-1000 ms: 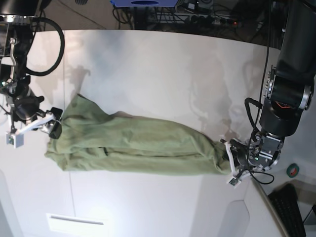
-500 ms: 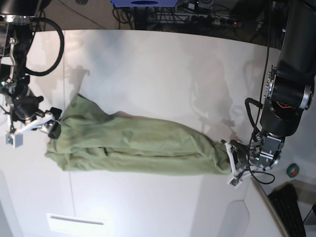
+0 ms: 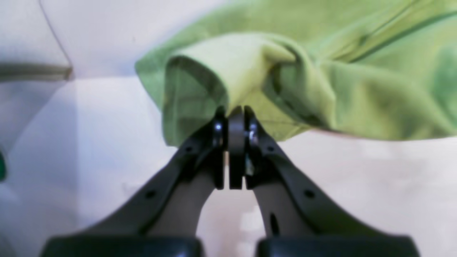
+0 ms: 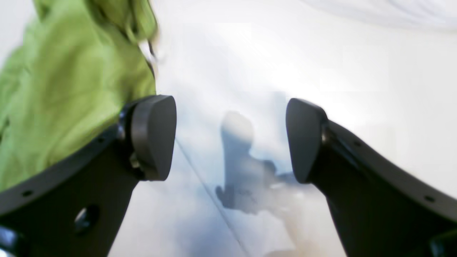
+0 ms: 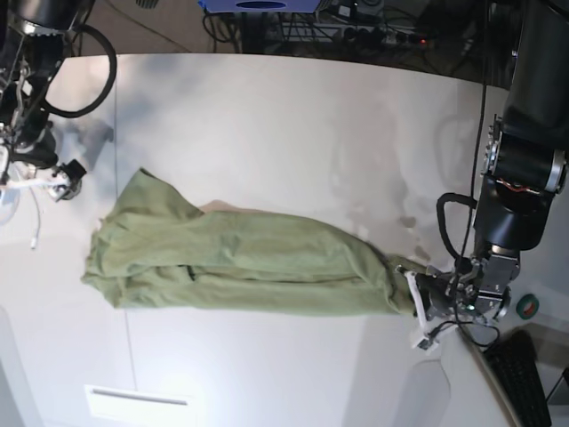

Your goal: Layout the t-shirt on the table in an organized manner, then fold the t-shirt properly

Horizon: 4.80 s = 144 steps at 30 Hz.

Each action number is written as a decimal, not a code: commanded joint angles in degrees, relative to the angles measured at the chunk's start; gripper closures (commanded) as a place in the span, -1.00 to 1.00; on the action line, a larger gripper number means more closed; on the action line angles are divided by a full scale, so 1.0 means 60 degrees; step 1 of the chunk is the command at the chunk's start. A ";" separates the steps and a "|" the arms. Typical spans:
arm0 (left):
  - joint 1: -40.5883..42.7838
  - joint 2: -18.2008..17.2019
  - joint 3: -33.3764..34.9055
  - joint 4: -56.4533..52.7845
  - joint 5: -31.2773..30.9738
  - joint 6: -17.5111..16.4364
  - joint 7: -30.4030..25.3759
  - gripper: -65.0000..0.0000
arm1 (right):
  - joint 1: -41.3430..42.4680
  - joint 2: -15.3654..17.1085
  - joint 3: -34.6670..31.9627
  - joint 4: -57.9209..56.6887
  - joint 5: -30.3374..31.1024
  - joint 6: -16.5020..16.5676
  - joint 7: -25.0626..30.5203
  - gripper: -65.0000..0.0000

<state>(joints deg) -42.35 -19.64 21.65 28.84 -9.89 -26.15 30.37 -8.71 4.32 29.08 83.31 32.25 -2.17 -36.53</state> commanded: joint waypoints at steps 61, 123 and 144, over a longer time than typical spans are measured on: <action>0.0648 -0.0808 -0.0011 0.0446 -0.0469 0.0073 0.0176 1.00 | 0.0463 -0.0697 -0.1308 -0.1101 0.0918 0.0106 0.0001 1.00; -0.0495 0.0262 -0.0055 0.3948 -0.0440 0.0132 0.3107 1.00 | 0.4345 0.2130 -0.0913 0.0760 0.0874 0.0106 -0.2929 1.00; -0.4730 0.1771 -0.4216 0.2175 -0.1377 0.1304 0.3151 1.00 | 1.0968 0.5134 -0.3154 -0.1013 0.0933 0.1513 -0.1640 1.00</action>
<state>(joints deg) -69.47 -9.21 -3.70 41.47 -17.37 -18.13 49.60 56.62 34.89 10.09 76.97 37.17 6.55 -46.28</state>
